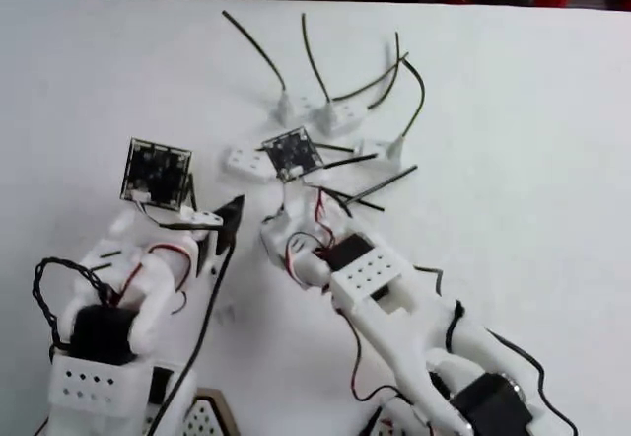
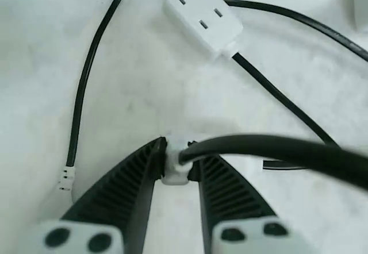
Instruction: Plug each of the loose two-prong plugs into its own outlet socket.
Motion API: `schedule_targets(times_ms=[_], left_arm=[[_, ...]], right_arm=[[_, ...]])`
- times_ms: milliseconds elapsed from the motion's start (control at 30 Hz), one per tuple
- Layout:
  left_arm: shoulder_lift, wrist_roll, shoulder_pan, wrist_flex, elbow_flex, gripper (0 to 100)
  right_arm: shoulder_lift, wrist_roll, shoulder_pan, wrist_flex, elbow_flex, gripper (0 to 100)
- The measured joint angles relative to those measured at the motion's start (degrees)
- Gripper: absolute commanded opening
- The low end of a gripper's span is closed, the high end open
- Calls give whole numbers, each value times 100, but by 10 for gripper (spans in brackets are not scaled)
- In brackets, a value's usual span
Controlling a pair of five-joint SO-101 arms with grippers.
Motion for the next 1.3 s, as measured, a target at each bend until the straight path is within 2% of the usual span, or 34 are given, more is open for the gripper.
schedule_targets(times_ms=[400,533,800,1067,1300], left_arm=[[0,0,0,0,0,260],[0,0,0,0,0,260],[0,0,-70,0,0,260],[0,0,-536,0,0,260],[0,0,-536,0,0,260]], right_arm=[[308,-18,88,-229,-18,17],[308,334,88,-202,-18,17],[246,870,88,220,-70,17],[308,905,88,1284,-598,17],[308,923,88,1380,-659,16]])
